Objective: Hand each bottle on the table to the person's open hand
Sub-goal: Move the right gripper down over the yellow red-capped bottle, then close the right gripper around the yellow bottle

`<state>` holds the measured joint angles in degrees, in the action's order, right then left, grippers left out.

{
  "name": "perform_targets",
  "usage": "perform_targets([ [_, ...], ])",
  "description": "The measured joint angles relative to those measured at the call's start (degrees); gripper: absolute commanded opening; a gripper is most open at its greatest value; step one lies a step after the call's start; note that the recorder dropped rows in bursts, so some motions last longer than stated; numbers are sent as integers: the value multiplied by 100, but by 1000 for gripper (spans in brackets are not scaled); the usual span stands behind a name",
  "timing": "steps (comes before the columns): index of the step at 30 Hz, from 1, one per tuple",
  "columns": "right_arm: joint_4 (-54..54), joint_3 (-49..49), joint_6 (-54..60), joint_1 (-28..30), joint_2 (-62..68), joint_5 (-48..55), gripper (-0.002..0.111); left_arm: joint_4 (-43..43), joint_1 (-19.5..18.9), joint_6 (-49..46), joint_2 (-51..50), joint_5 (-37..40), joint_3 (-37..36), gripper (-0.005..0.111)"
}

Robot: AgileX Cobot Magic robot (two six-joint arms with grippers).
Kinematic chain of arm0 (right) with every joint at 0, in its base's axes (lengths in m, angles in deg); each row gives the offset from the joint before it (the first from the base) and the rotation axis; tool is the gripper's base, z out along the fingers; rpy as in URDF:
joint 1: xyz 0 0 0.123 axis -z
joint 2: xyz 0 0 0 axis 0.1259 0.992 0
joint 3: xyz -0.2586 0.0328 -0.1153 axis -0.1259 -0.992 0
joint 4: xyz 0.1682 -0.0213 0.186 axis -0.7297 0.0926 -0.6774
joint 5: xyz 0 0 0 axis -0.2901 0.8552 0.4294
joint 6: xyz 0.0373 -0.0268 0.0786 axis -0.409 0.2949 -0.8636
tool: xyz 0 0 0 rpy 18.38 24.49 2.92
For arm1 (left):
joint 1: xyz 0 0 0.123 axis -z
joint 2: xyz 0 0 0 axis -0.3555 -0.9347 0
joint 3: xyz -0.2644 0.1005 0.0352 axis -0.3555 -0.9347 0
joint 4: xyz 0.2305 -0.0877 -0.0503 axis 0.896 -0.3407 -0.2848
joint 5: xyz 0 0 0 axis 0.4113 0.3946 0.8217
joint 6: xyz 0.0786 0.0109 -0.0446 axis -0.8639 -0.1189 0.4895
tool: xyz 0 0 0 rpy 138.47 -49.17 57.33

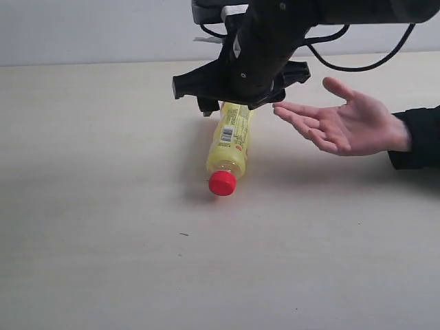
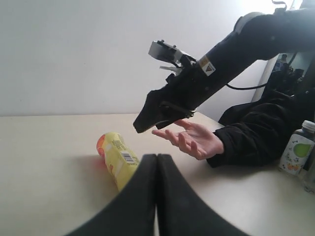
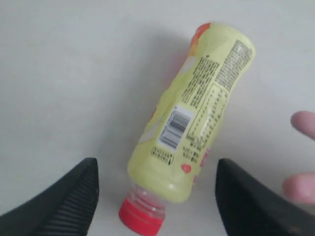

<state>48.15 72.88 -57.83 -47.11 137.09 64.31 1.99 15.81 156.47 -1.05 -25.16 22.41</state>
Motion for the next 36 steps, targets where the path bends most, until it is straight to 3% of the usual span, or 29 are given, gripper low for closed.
perform_targets([
  [5, 793, 119, -1116, 0, 334, -242, 70, 0, 0, 0, 0, 0, 0, 0],
  [10, 895, 353, -1356, 22, 701, -242, 79, 0, 0, 0, 0, 0, 0, 0],
  [27, 1272, 899, -1915, 31, 1876, -209, 79, 0, 0, 0, 0, 0, 0, 0],
  [31, 1460, 908, -2110, 31, 2002, -220, 72, 0, 0, 0, 0, 0, 0, 0],
  [36, 1555, 923, -2220, 31, 2116, -220, 45, 0, 0, 0, 0, 0, 0, 0],
])
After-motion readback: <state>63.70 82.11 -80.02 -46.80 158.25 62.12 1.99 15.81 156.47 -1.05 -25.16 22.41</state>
